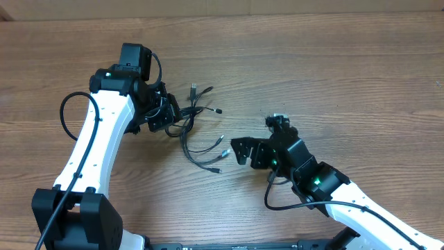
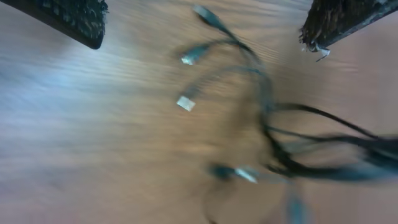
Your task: Untangle cables
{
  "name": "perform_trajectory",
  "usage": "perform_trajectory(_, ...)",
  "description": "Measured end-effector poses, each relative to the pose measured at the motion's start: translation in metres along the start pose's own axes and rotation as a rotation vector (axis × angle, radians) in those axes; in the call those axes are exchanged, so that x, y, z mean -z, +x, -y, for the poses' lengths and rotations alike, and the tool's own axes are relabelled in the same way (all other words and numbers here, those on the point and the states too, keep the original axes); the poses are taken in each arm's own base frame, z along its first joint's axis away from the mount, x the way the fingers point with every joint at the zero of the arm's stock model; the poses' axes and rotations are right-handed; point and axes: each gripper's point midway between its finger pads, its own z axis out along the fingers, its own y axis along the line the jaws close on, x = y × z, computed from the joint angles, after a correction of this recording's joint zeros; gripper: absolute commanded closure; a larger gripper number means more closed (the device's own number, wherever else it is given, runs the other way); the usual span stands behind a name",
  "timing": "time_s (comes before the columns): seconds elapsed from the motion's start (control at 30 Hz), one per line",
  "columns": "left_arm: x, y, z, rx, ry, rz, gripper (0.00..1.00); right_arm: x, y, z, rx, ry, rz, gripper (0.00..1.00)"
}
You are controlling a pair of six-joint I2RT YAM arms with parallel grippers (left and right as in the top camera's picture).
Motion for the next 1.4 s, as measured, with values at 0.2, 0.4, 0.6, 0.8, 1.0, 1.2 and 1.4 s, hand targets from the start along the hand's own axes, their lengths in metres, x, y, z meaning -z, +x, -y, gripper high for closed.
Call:
perform_trajectory(0.2,-0.002,0.015,-0.011,-0.016,-0.045,-0.056,0.96,-0.011,-0.013,-0.029,0.017,-0.144,0.038,0.12)
perform_trajectory(0.4,-0.007,0.032,-0.025,-0.028,-0.085,-0.088,0.95,-0.043,0.014,-0.029,0.025,-0.179,-0.065,0.12)
perform_trajectory(0.6,-0.008,0.039,-0.03,-0.026,-0.104,-0.106,0.95,-0.069,0.019,-0.031,0.042,-0.224,-0.059,0.26)
perform_trajectory(0.8,-0.007,0.046,-0.034,-0.021,-0.125,-0.143,0.96,-0.079,0.011,-0.037,0.054,-0.267,0.0,0.46)
perform_trajectory(1.0,-0.004,0.056,-0.04,-0.02,-0.158,-0.201,0.95,-0.08,-0.001,-0.042,0.057,-0.287,0.058,0.52)
perform_trajectory(1.2,-0.001,0.065,-0.045,-0.019,-0.188,-0.254,0.95,-0.083,-0.011,-0.029,0.05,-0.215,0.12,0.95)
perform_trajectory(1.4,0.0,0.069,-0.045,-0.023,-0.191,-0.277,0.96,-0.085,-0.006,-0.029,0.047,-0.219,0.097,0.96)
